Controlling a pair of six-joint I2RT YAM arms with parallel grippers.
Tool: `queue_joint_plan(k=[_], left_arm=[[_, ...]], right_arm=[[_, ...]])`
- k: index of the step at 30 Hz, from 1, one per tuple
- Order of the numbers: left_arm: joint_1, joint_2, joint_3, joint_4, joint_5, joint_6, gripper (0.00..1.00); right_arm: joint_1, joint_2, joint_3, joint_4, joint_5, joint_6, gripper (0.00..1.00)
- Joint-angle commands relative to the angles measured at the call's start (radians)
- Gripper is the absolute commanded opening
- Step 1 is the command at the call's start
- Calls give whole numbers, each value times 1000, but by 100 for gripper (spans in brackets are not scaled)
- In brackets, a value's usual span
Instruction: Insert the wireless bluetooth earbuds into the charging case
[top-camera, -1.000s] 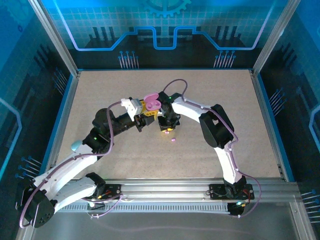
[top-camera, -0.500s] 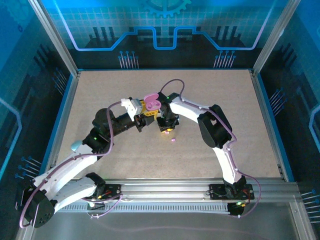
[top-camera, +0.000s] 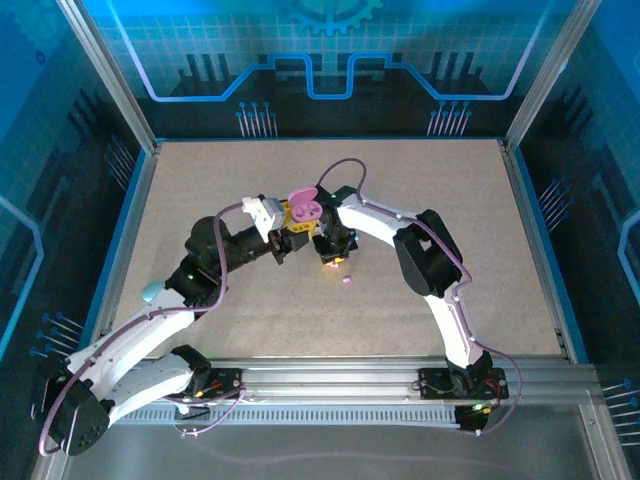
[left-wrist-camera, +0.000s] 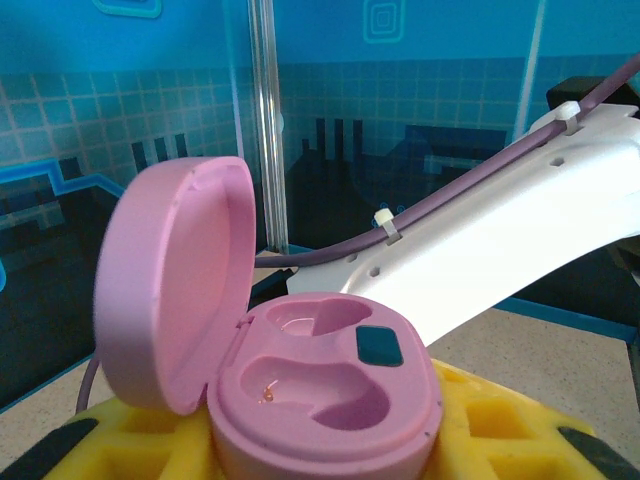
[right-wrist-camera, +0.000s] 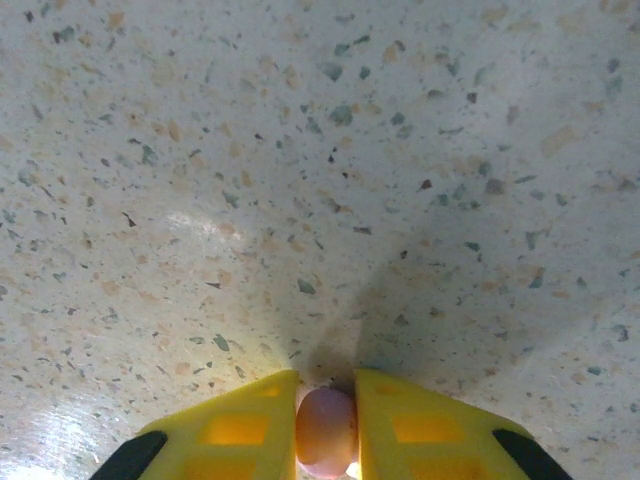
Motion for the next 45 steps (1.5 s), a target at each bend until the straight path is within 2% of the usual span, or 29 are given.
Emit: queue_joint_plan(k=[1,4,7,10,13,19,22,26,30,35,45], left_arm=[[-5,-11,3,-2,-12,24,33],[-5,-10,2,-1,-16,24,33],[-5,-10,3,-3,-22,24,33],[-6,-3,3,-1,-25,26,33],[-3,10,2,6,-22,21,34],[-4,35,7,12,-19,30,34],[-3,55,11,11,-5,35,34],[-2,81,15,12,2,44,34],[-2,103,22,1,6,69,34],[-1,136,31,-33,31,101,34],[-7,213,51,0,118,111,34]], right_arm=[[13,0,9,-24,-8,-12,20],[-11,-73,-19,-3,-45,-16,19],[-66,-202,-122,96,-177,-15,19],[-148,-358,-250,218,-364,7,19],[-254,-482,-376,353,-630,60,19],[-404,-616,-494,469,-1053,92,19],[-444,-649,-534,540,-1222,145,18],[-453,-685,-533,533,-1323,136,18],[-455,-715,-531,506,-1351,133,18],[-456,-748,-524,503,-1335,167,18],[-455,-788,-500,514,-1272,253,19]])
